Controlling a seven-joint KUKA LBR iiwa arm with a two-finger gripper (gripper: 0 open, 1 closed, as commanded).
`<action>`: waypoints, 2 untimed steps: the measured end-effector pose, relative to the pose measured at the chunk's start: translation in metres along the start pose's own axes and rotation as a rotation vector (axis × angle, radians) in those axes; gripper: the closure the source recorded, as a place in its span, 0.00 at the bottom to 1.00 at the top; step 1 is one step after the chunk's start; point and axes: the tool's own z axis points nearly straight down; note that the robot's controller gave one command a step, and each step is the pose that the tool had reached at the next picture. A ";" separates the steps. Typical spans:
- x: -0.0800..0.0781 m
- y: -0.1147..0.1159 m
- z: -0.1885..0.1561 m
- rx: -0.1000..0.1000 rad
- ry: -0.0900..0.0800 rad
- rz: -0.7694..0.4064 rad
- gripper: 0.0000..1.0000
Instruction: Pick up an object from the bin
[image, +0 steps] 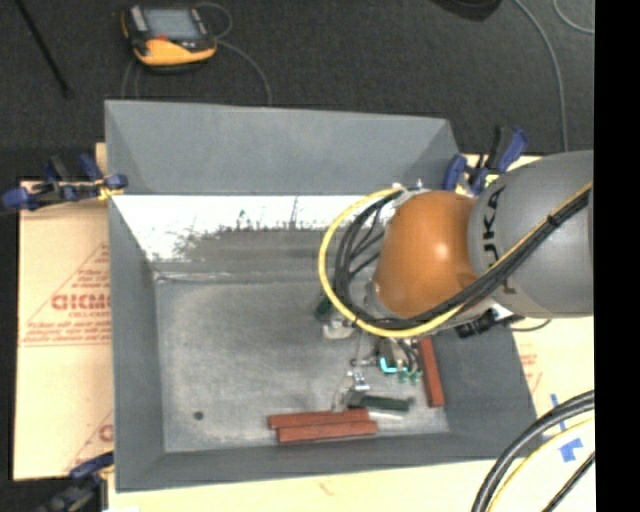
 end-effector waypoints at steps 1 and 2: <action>-0.002 0.000 -0.003 0.000 -0.007 0.001 0.00; 0.029 -0.023 0.064 0.000 -0.012 -0.092 1.00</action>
Offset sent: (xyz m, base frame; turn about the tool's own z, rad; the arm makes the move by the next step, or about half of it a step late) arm -0.0339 -0.0235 -0.0723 -0.0939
